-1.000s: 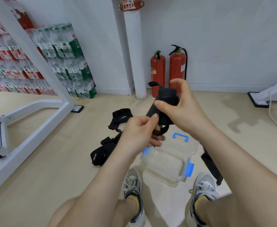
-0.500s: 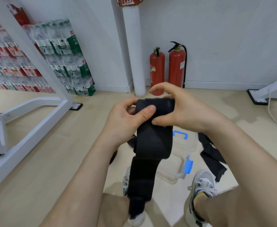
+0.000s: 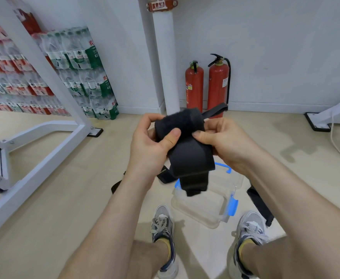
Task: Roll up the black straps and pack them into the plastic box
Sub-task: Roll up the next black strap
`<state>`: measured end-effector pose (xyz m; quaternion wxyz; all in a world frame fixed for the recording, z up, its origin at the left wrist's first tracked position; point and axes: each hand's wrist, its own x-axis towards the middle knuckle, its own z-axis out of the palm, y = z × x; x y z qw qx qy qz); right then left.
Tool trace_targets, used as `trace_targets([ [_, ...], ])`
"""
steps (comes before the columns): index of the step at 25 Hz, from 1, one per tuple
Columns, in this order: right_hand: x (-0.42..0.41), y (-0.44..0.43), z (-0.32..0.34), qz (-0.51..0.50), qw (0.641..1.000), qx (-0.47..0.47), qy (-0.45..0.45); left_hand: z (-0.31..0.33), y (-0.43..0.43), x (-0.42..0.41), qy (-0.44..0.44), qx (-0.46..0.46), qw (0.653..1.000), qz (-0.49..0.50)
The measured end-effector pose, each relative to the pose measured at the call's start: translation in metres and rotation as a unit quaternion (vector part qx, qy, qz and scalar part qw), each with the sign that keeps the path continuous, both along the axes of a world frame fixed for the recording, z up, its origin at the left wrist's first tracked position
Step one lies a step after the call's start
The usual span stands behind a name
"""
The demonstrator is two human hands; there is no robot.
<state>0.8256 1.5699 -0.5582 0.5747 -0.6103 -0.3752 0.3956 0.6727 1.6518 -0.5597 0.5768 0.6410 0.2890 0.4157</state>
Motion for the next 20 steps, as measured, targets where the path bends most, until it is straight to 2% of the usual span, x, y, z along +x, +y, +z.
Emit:
trace_targets([
  [3, -0.013, 0.003, 0.002, -0.042, 0.996, -0.008, -0.080, -0.002, 0.010, -0.005, 0.054, 0.062, 0.997, 0.008],
  [6, -0.025, 0.005, 0.004, -0.036, 0.991, -0.015, -0.130, -0.006, 0.013, -0.006, 0.093, 0.125, 0.988, 0.007],
  [8, -0.027, 0.006, 0.005, -0.004, 0.995, -0.012, -0.102, -0.011, 0.014, -0.004, 0.107, 0.202, 0.973, 0.019],
  [10, -0.027, 0.006, 0.004, 0.041, 0.999, 0.014, -0.016, -0.012, 0.012, -0.002, 0.105, 0.263, 0.958, 0.044],
  [13, -0.027, 0.004, 0.002, 0.006, 0.997, 0.047, 0.055, -0.012, 0.009, 0.003, 0.103, 0.328, 0.937, 0.062],
  [15, -0.021, 0.003, 0.001, -0.017, 0.996, 0.051, 0.074, -0.012, 0.010, 0.003, 0.087, 0.262, 0.961, 0.009],
  [17, -0.012, 0.001, 0.000, 0.000, 0.995, 0.061, 0.075, -0.009, 0.011, 0.000, 0.042, 0.077, 0.992, -0.088],
  [18, -0.010, 0.000, 0.000, 0.011, 0.996, 0.065, 0.061, -0.008, 0.011, -0.001, 0.025, -0.004, 0.992, -0.120],
  [20, -0.008, 0.000, 0.000, 0.026, 0.997, 0.070, 0.026, -0.004, 0.011, -0.003, 0.030, -0.064, 0.991, -0.117],
])
